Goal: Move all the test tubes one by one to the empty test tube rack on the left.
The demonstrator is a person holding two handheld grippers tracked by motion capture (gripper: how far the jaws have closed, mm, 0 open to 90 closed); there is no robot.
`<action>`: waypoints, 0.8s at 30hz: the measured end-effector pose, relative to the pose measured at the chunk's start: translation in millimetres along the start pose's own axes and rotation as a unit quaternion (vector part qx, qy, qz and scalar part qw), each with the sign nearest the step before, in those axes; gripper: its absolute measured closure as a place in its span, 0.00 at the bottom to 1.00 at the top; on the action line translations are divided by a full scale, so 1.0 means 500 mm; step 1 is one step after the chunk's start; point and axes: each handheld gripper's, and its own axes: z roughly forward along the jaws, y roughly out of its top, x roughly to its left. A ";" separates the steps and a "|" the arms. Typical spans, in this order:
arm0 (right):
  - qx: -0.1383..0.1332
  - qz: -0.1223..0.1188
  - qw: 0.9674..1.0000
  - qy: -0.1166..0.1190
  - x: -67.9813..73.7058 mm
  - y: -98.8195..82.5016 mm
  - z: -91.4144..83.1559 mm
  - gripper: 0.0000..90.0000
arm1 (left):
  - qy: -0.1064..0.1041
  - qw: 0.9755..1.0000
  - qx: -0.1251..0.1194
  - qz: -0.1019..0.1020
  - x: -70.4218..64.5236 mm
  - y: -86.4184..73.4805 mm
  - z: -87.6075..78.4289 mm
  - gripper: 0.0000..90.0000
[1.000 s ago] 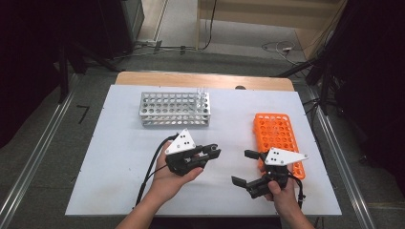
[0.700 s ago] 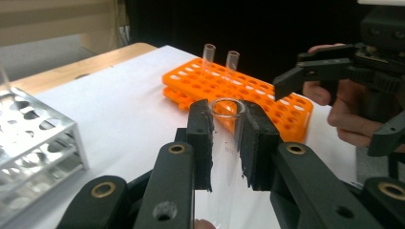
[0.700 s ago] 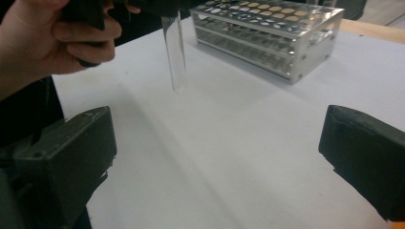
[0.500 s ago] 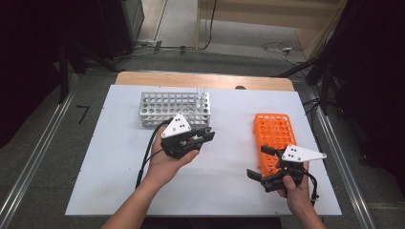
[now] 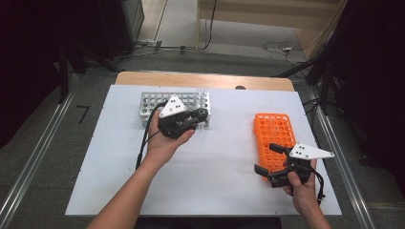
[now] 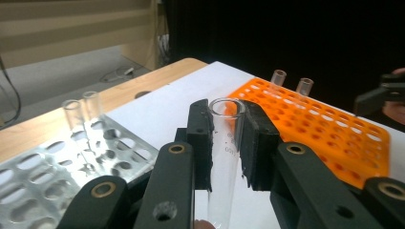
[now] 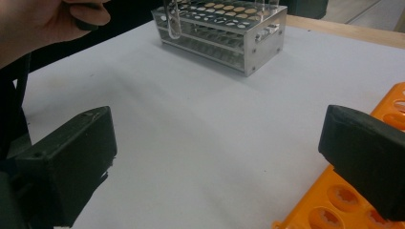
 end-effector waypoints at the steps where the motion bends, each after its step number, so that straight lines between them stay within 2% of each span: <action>1: 0.001 0.003 1.000 0.000 -0.001 0.000 -0.001 0.00 | 0.004 1.000 -0.001 -0.002 0.007 0.002 0.003 0.85; 7: 0.011 0.001 1.000 -0.008 -0.004 -0.020 -0.019 0.00 | 0.022 1.000 -0.006 -0.012 0.047 0.013 0.024 0.85; 13: 0.007 0.010 1.000 -0.018 -0.014 -0.029 -0.038 0.00 | 0.039 0.999 -0.007 -0.018 0.080 0.020 0.045 0.85; 18: 0.008 0.011 1.000 -0.024 -0.020 -0.032 -0.040 0.00 | 0.061 0.998 -0.004 -0.014 0.105 0.028 0.062 0.85; 24: 0.010 0.012 1.000 -0.024 -0.024 -0.034 -0.038 0.00 | 0.071 0.997 -0.007 -0.026 0.138 0.035 0.080 0.85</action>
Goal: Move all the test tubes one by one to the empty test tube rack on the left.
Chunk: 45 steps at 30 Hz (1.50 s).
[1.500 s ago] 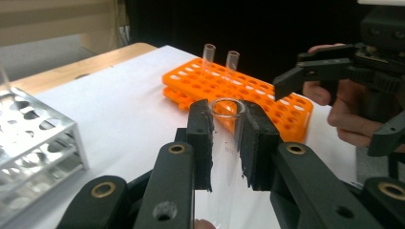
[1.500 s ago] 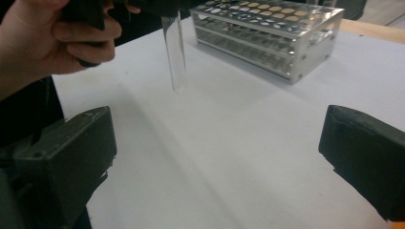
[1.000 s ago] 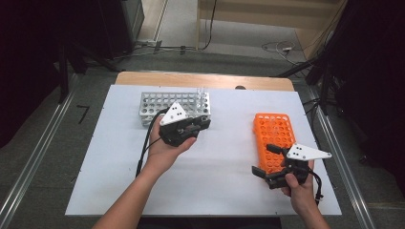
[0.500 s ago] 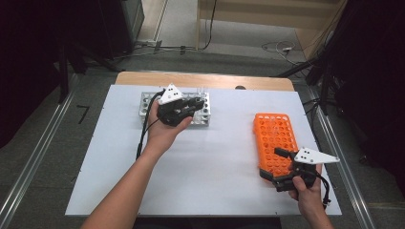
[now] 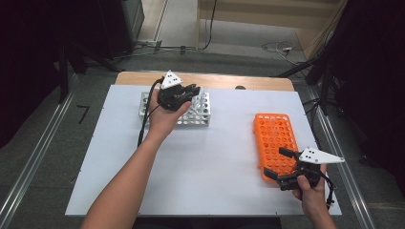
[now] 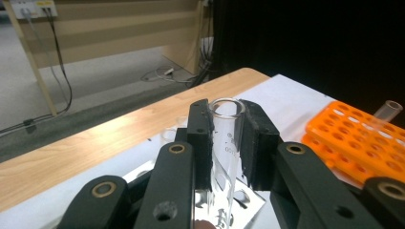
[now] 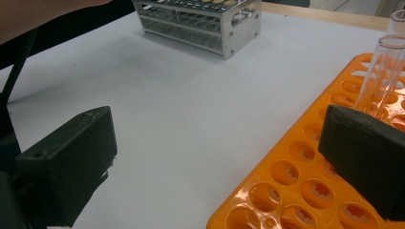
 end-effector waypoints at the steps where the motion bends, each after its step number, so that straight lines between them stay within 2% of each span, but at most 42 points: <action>1: 0.000 0.000 1.000 0.000 -0.001 -0.001 0.001 0.00 | 0.002 1.000 -0.001 -0.004 0.005 0.002 0.004 0.85; 9: 0.000 0.000 1.000 -0.005 -0.004 -0.001 0.000 0.00 | 0.035 0.999 0.003 -0.014 0.043 0.020 0.035 0.85; 16: 0.000 -0.001 1.000 -0.009 -0.006 -0.003 0.001 0.00 | 0.045 0.999 0.000 -0.020 0.058 0.037 0.057 0.85; 20: 0.003 -0.002 1.000 -0.011 -0.005 -0.003 0.002 0.00 | 0.054 0.998 -0.006 -0.035 0.068 0.036 0.071 0.85; 25: 0.003 0.000 1.000 -0.011 -0.006 -0.003 0.003 0.00 | 0.068 0.997 0.000 -0.045 0.079 0.026 0.085 0.85; 41: 0.003 0.005 1.000 -0.012 -0.010 -0.005 0.003 0.00 | 0.077 0.997 0.019 -0.022 0.070 -0.006 0.102 0.85; 45: 0.003 0.005 1.000 -0.013 -0.010 -0.005 0.003 0.00 | 0.081 0.996 0.026 -0.009 0.067 -0.015 0.105 0.85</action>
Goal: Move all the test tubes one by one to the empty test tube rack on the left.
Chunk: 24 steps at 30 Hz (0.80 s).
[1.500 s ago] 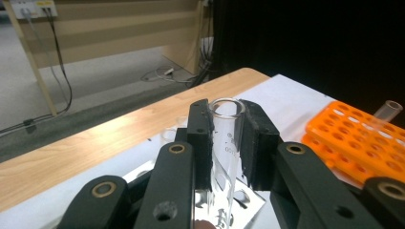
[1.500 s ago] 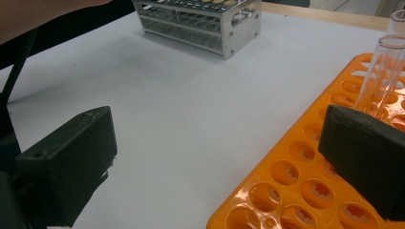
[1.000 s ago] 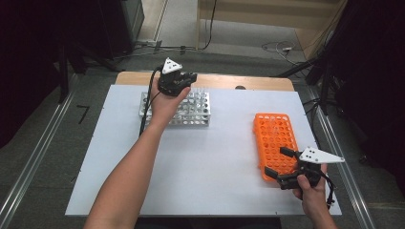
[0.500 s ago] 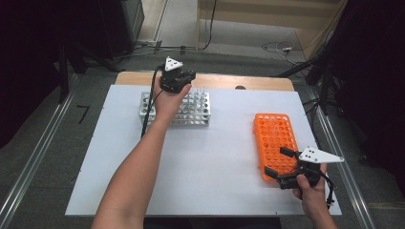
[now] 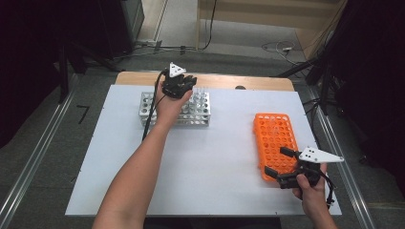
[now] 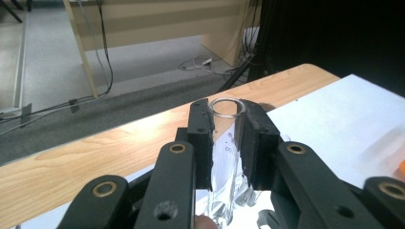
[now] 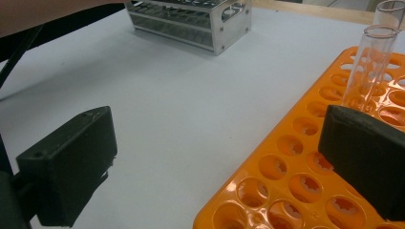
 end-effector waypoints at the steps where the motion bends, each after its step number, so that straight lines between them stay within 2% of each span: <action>1: 0.000 0.000 1.000 0.000 0.000 0.000 0.000 0.00 | 0.002 1.000 0.000 0.002 -0.002 -0.002 0.001 0.85; 4: 0.001 0.000 1.000 0.000 0.000 -0.001 0.001 0.00 | 0.007 1.000 -0.002 0.012 -0.005 -0.005 0.002 0.85; 8: 0.001 -0.001 1.000 0.000 -0.001 -0.001 0.002 0.00 | 0.011 1.000 -0.002 0.015 -0.006 -0.011 0.003 0.85; 15: 0.001 0.000 1.000 0.001 0.000 -0.001 0.002 0.00 | 0.007 1.000 0.006 -0.006 -0.003 -0.024 0.006 0.84; 20: 0.001 0.000 1.000 0.001 -0.001 -0.001 0.002 0.00 | 0.009 1.000 0.022 -0.007 -0.003 -0.028 0.006 0.84; 24: 0.003 0.001 1.000 0.001 -0.001 -0.001 0.003 0.00 | 0.000 1.000 0.021 -0.013 0.000 -0.027 0.004 0.80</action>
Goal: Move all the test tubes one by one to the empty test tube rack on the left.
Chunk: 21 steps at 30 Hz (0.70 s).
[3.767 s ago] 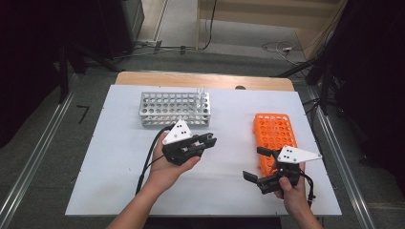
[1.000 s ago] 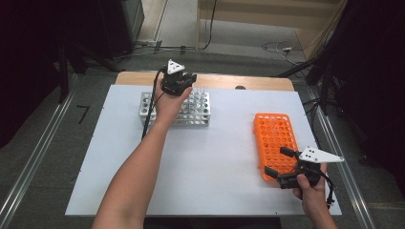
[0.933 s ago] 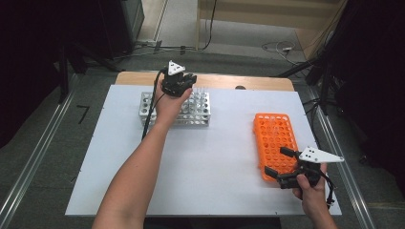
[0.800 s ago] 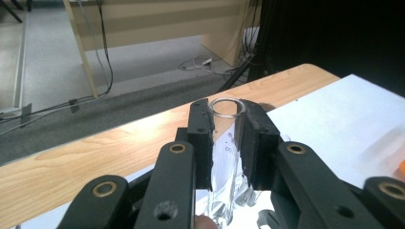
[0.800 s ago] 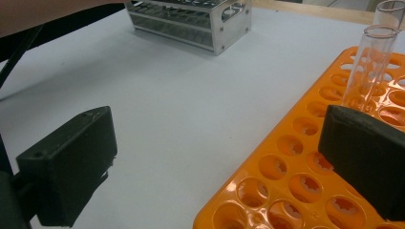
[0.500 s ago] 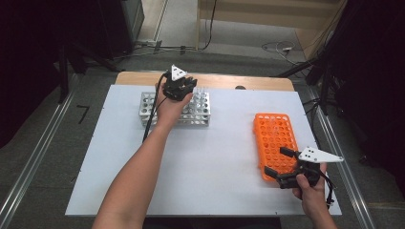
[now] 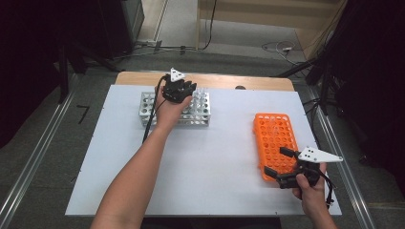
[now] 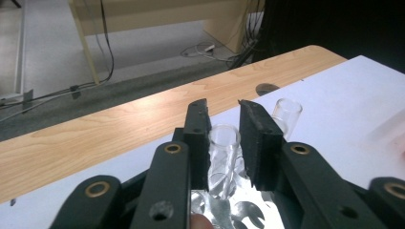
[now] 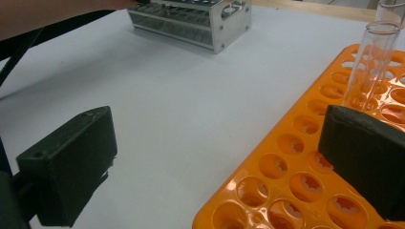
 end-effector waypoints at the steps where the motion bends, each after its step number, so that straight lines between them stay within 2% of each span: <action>1: 0.000 0.000 1.000 0.000 0.000 0.000 0.000 0.00 | -0.001 1.000 0.001 -0.001 0.001 0.000 -0.001 0.79; 6: 0.001 0.002 1.000 0.000 -0.001 0.000 0.001 0.00 | -0.001 1.000 0.010 -0.008 0.004 0.001 -0.005 0.75; 11: 0.000 0.003 1.000 -0.001 -0.002 0.000 0.001 0.00 | -0.005 1.000 0.012 -0.025 0.006 0.003 -0.022 0.63; 14: 0.000 0.003 1.000 -0.002 -0.003 0.000 0.002 0.00 | -0.022 0.999 0.007 -0.034 0.004 0.006 -0.038 0.45; 21: 0.003 0.004 1.000 -0.002 -0.003 0.000 0.006 0.00 | -0.048 0.998 0.005 -0.029 -0.006 0.007 -0.082 0.18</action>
